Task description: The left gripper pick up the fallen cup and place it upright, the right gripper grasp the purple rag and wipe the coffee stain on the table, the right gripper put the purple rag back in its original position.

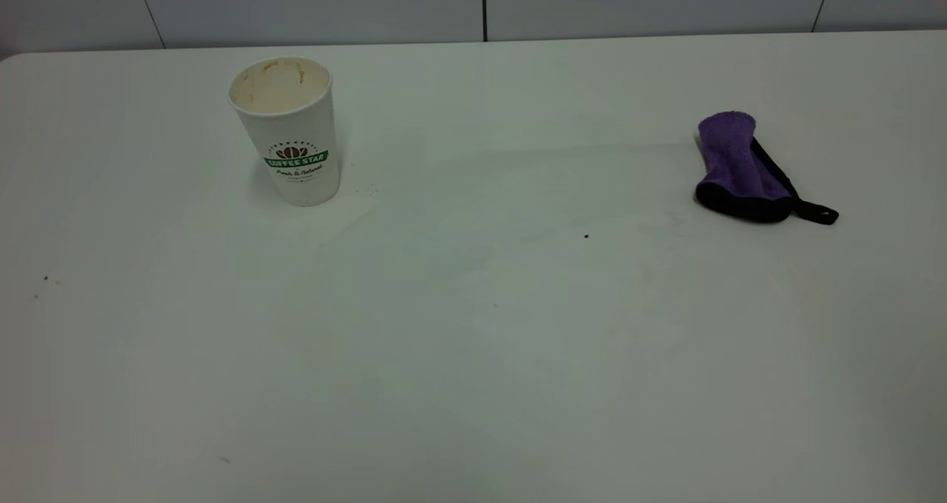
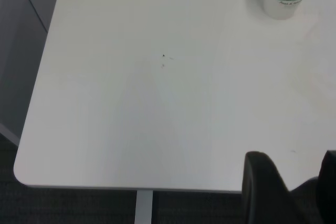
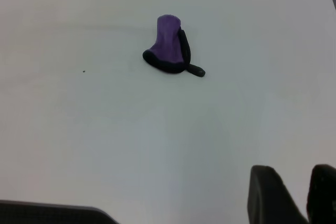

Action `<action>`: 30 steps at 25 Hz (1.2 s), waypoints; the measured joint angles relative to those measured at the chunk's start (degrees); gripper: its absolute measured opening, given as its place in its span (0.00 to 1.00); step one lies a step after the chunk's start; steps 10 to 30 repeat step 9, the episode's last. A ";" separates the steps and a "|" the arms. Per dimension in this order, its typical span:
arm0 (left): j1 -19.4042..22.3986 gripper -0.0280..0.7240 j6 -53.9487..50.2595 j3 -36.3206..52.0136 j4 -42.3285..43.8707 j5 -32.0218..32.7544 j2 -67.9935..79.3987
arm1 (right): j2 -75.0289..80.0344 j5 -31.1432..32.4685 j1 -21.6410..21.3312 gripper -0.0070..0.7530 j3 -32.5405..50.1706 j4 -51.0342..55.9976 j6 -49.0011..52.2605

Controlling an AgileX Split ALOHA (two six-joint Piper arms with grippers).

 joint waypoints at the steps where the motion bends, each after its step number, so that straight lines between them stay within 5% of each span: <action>1: 0.00 0.41 0.00 0.00 0.00 0.00 0.00 | 0.00 0.00 0.00 0.30 0.00 0.00 0.00; 30: 0.00 0.41 0.00 0.00 0.00 0.00 0.00 | 0.00 0.00 0.00 0.31 0.00 0.00 0.00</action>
